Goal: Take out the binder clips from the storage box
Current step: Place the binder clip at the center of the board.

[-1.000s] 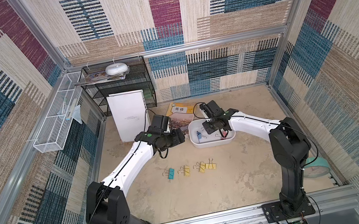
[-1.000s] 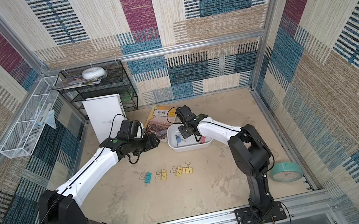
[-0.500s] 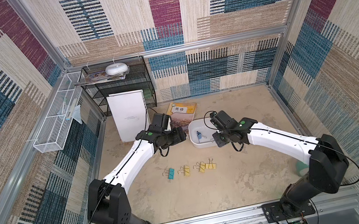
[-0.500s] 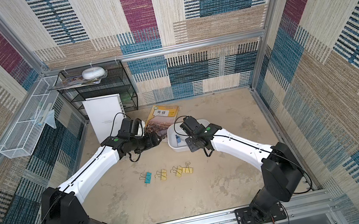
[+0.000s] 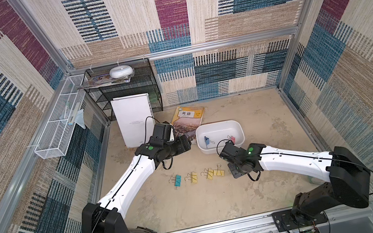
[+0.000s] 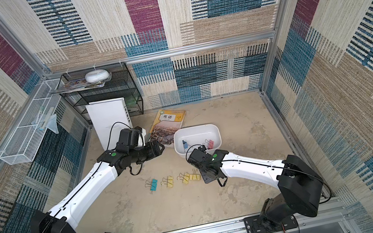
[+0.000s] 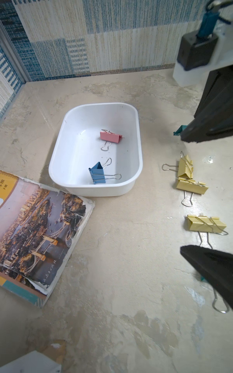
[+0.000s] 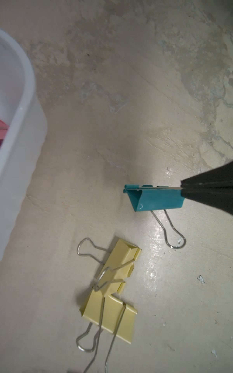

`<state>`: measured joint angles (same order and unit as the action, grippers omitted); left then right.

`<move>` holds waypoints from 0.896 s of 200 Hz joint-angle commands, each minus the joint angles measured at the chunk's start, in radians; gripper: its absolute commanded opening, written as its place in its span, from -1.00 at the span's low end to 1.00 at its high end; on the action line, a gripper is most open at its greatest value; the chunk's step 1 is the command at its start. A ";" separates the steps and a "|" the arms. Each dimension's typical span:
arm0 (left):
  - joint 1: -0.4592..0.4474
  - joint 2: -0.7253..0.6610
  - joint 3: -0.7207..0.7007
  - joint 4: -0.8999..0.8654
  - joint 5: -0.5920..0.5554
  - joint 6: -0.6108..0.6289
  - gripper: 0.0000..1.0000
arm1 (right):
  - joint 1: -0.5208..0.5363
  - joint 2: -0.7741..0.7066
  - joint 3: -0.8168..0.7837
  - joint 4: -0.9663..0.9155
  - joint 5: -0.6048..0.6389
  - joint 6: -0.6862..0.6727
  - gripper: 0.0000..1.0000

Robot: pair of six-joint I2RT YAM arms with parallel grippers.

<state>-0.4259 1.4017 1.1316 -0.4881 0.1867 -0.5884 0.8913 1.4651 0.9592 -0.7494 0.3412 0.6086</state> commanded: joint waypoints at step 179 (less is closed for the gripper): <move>0.001 -0.091 -0.064 0.020 -0.029 -0.024 0.68 | 0.036 0.092 0.172 -0.020 0.139 0.044 0.17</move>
<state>-0.4255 1.2945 1.0523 -0.4881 0.1394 -0.6033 0.9279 1.5631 1.1019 -0.7746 0.4107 0.6632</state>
